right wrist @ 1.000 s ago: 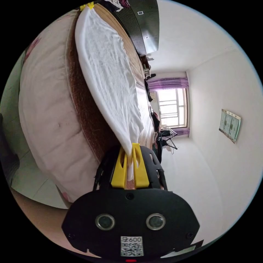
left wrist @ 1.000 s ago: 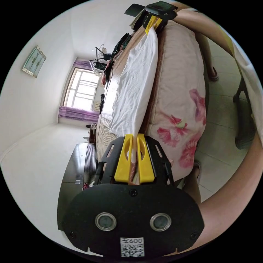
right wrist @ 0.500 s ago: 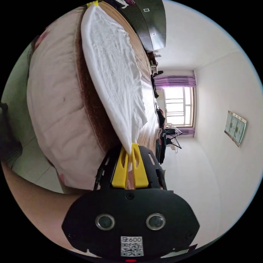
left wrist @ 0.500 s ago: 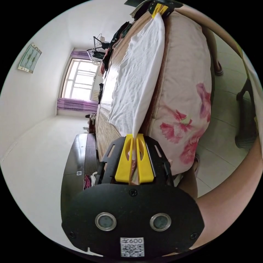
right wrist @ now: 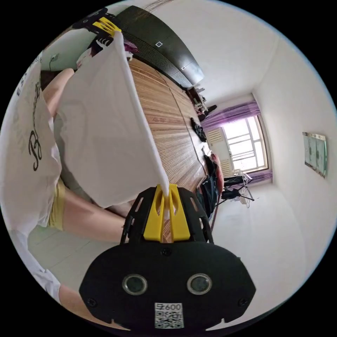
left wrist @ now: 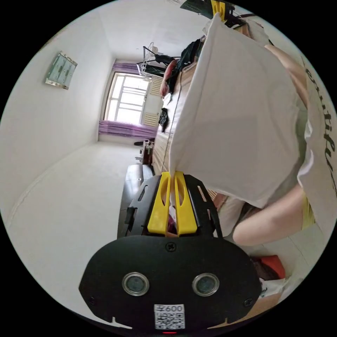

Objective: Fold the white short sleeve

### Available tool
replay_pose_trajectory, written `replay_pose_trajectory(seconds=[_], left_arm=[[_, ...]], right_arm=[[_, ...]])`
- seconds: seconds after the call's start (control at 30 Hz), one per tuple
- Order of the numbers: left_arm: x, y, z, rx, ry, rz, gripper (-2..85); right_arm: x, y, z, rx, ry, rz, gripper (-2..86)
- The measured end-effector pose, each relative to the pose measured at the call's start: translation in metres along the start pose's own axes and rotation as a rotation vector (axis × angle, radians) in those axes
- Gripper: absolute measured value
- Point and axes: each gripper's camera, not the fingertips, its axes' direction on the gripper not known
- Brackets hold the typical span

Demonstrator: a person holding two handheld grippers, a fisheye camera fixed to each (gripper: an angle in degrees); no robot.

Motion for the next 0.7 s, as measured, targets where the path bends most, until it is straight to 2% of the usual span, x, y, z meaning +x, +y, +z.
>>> replay_pose_trajectory(seconds=[0.13,0.3,0.43,0.57,0.7], left_arm=[[-0.009,-0.041,0.029,0.019,-0.103,0.014,2.6],[-0.054,-0.095,0.057,0.072,-0.208,-0.149,2.5],[-0.081,-0.127,0.032,0.059,-0.24,-0.215,2.5],[-0.076,-0.131,-0.011,0.079,-0.169,-0.196,2.6],[-0.076,-0.128,-0.069,0.075,-0.128,-0.187,2.7]], right_arm=[[0.044,-0.059,0.036,0.025,0.116,-0.036,-0.8],[0.127,-0.126,0.065,0.069,0.265,0.11,-0.8],[0.169,-0.163,0.047,0.087,0.242,0.189,-0.8],[0.166,-0.178,0.021,0.079,0.279,0.149,-0.8],[0.161,-0.186,-0.017,0.068,0.177,0.094,-0.8]])
